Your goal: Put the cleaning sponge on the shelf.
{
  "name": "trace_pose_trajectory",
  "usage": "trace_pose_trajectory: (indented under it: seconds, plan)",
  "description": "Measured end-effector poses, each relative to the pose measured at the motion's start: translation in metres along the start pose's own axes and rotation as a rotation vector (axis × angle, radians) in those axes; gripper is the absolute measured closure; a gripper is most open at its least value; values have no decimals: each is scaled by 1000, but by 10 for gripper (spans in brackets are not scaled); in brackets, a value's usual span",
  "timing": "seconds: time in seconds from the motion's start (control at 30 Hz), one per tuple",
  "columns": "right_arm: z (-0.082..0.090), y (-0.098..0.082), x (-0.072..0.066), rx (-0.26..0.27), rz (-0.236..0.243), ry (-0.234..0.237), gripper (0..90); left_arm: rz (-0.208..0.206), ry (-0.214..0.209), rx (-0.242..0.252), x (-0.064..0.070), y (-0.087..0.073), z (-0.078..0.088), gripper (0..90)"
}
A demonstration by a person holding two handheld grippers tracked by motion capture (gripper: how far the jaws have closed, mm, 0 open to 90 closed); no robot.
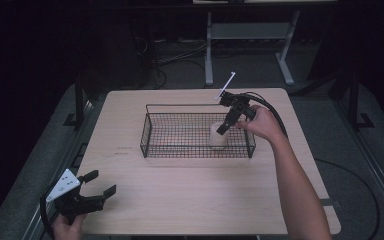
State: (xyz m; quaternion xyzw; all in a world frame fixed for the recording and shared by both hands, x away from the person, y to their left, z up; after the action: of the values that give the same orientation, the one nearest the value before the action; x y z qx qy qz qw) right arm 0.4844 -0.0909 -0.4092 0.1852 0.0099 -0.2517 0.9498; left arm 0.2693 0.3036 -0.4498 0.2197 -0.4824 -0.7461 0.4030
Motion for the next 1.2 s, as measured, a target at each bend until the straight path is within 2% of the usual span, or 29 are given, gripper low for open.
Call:
trace_pose_trajectory:
  seconds: [0.4, 0.5, 0.53, 0.67, 1.2]
  plan:
    - [16, -11, -13, 49, 10, 4, 166, 4, 0, 4, 0, 0, 0, 138]
    - [18, -15, -15, 37, 9, 2, 166, -2, 1, -3, 1, 0, 0, 138]
    - [20, -17, -16, 45, 21, 0, 166, -2, -1, -4, 1, 0, 0, 138]
    - [24, -24, -19, 51, 12, 3, 166, -2, 1, -3, 1, 0, 0, 138]
    - [29, -43, -29, 33, 18, -6, 163, 0, 1, -4, 1, -1, -1, 138]
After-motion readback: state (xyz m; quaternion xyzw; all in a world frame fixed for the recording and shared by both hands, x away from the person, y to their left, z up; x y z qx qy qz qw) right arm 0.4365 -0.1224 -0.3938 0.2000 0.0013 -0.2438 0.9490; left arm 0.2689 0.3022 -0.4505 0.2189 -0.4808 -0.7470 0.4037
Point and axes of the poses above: each handheld gripper's, and its own axes: z roughly backward along the jaws, y roughly out of its top, x roughly to its right, the point moved 7 cm from there along -z, roughly forward along the jaws, and after that the axes turned 1 degree about z, right-handed, at the moved point
